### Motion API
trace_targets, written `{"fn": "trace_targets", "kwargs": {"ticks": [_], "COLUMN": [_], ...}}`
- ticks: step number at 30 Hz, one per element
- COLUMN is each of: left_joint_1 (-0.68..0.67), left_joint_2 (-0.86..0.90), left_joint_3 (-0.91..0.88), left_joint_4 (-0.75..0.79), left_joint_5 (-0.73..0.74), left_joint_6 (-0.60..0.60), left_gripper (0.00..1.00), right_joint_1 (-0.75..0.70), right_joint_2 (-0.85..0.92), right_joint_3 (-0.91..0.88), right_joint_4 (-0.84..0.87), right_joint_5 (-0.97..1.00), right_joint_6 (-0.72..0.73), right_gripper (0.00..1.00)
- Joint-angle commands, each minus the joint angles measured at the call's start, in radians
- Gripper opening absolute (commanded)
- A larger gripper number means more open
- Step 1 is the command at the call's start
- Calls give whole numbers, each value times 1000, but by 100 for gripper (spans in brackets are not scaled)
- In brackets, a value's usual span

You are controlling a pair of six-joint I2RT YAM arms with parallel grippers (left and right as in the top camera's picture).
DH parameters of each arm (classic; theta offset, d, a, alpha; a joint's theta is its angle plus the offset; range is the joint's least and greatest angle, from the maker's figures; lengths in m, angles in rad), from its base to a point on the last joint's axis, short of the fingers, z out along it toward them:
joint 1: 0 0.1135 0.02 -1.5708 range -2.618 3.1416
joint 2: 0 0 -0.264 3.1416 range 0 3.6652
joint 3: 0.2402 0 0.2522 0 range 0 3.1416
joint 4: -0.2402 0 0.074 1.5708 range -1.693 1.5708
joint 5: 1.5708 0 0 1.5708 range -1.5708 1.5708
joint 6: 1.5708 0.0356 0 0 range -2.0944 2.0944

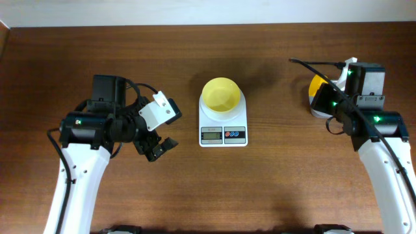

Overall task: Scoop item into bowl and weigh 50g on scale
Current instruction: 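Withdraw left gripper from the scale to the left side, then dip the scoop into the red beans with right gripper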

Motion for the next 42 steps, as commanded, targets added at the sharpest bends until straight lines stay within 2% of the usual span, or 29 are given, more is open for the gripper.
{"fn": "trace_targets", "kwargs": {"ticks": [1, 7, 12, 17, 26, 30, 33, 40, 42], "left_joint_1": [2, 2, 2, 2, 2, 2, 2, 2, 2], "left_joint_2": [5, 5, 5, 5, 5, 5, 5, 5, 5], "left_joint_3": [9, 9, 9, 9, 9, 9, 9, 9, 9], "left_joint_4": [-1, -1, -1, -1, -1, -1, -1, -1, -1], "left_joint_5": [23, 23, 23, 23, 23, 23, 23, 23, 23], "left_joint_6": [19, 19, 19, 19, 19, 19, 19, 19, 19], "left_gripper": [99, 99, 99, 99, 99, 99, 99, 99, 99], "right_joint_1": [-3, -3, -3, -3, -4, -5, -32, -107, -107], "right_joint_2": [-31, -92, -111, -111, -111, -86, -7, 208, 230], "right_joint_3": [19, 19, 19, 19, 19, 19, 19, 19, 19], "right_joint_4": [0, -67, -210, -235, -184, -183, -161, 60, 77], "right_joint_5": [-6, -6, 14, 47, 71, 307, 321, 314, 314], "right_joint_6": [-14, -118, -301, -307, -269, -300, -426, -432, -492], "right_gripper": [4, 4, 4, 4, 4, 4, 4, 4, 4]}}
